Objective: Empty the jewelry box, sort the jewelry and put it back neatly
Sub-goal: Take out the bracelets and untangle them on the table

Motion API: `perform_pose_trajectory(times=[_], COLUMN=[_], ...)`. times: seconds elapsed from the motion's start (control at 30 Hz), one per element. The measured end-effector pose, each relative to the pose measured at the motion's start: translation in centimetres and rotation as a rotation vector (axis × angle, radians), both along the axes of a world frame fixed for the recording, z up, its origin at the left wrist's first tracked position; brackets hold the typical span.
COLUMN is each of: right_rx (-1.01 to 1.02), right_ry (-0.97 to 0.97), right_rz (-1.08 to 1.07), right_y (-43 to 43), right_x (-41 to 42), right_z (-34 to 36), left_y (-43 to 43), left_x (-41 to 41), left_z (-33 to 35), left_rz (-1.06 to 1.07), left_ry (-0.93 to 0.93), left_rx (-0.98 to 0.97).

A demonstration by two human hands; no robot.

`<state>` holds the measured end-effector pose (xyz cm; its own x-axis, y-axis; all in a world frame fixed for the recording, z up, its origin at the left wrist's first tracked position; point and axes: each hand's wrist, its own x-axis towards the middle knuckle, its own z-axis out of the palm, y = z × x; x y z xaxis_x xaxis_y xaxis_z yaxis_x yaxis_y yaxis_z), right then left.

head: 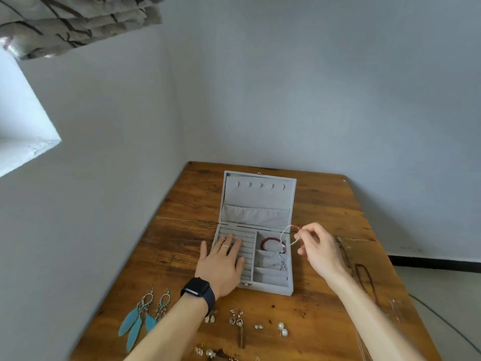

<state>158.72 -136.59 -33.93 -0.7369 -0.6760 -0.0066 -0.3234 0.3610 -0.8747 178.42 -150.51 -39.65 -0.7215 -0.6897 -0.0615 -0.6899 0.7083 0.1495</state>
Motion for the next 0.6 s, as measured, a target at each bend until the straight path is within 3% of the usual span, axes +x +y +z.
perform_pose_trajectory(times=[0.13,0.27,0.6], right_rx=[-0.174,-0.280,-0.326], right_ry=[-0.164,-0.185,-0.277], right_rz=[-0.038,-0.056,-0.066], right_y=[3.4,6.7,14.3], right_x=[0.4,0.9,1.3], right_z=[-0.1,-0.7,-1.2], left_y=[-0.7,-1.1,0.1], left_x=[-1.9,-5.2,-11.3], left_z=[2.2,4.0,5.4], left_rz=[-0.055,-0.188,-0.405], left_ry=[-0.011,-0.016,-0.480], left_rx=[-0.143,-0.235,-0.520])
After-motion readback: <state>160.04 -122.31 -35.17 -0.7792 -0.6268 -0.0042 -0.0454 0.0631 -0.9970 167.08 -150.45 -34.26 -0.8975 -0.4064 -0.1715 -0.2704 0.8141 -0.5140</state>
